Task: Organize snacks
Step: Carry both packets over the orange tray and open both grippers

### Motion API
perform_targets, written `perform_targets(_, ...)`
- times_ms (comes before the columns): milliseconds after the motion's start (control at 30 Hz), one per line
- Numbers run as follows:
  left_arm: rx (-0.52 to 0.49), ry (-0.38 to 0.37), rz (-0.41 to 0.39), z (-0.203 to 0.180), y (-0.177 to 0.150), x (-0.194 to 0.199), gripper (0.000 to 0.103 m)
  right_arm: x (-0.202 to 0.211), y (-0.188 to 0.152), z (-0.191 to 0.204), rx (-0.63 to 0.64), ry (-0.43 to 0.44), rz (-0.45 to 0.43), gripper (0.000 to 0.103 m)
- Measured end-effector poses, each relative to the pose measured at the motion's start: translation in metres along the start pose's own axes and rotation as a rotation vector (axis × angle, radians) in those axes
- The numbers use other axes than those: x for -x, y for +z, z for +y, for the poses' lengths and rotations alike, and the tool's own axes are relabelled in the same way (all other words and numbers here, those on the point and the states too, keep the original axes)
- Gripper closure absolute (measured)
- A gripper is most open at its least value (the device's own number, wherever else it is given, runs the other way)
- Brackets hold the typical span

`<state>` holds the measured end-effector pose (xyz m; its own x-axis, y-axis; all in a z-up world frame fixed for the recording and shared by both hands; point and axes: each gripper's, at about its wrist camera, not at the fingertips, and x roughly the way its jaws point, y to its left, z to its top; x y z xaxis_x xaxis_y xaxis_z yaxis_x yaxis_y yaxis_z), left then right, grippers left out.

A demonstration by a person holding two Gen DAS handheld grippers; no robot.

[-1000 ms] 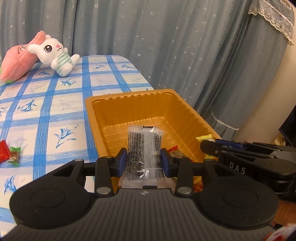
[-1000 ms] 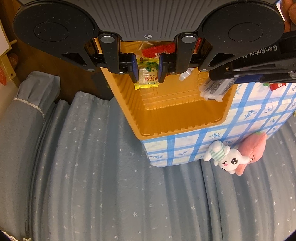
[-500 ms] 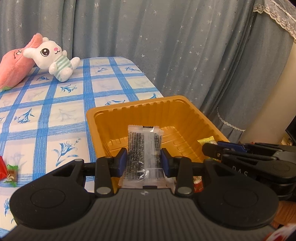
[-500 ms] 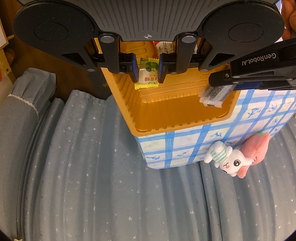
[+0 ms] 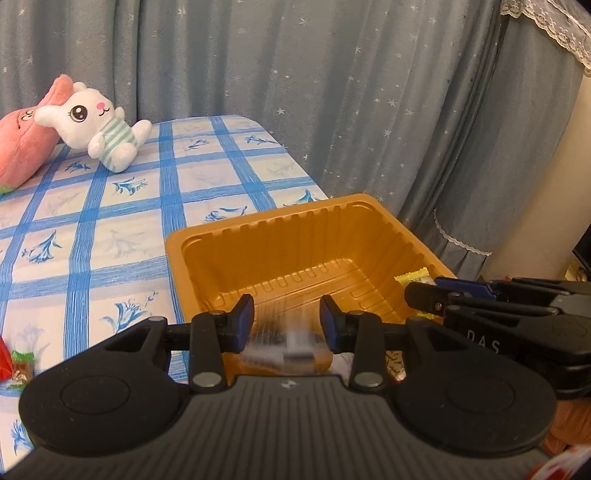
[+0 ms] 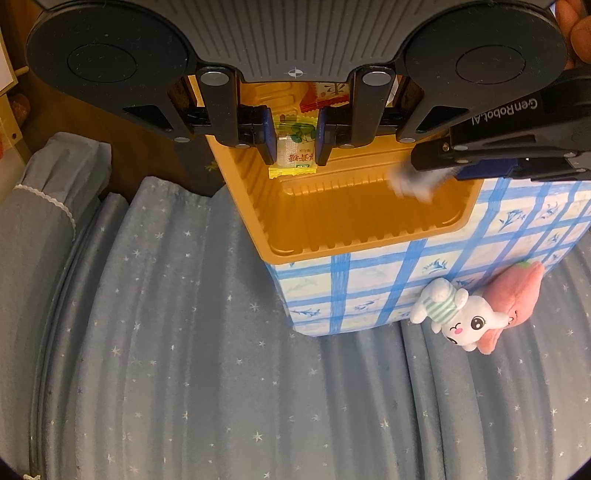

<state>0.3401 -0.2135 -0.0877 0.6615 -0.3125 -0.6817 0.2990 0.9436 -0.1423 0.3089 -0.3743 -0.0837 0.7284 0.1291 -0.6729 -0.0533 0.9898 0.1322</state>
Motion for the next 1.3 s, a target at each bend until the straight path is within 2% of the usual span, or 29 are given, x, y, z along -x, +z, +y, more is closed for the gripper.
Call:
perform_targets(600,-0.005,0.018,-0.042,0.016,0.003,0.032,0.065,0.007,0.007,0.007,-0.002,0.026,0.002,0.081)
perform_targets(1133,-0.014,0.022,-0.041,0.018,0.001,0.036,0.065,0.004,0.014,0.016,-0.013,0.062,0.001,0.081)
perform_targets(1300,-0.007,0.035,-0.047,0.023,-0.003,0.043,0.060,0.003,0.016,0.013,-0.050,0.111,-0.018,0.080)
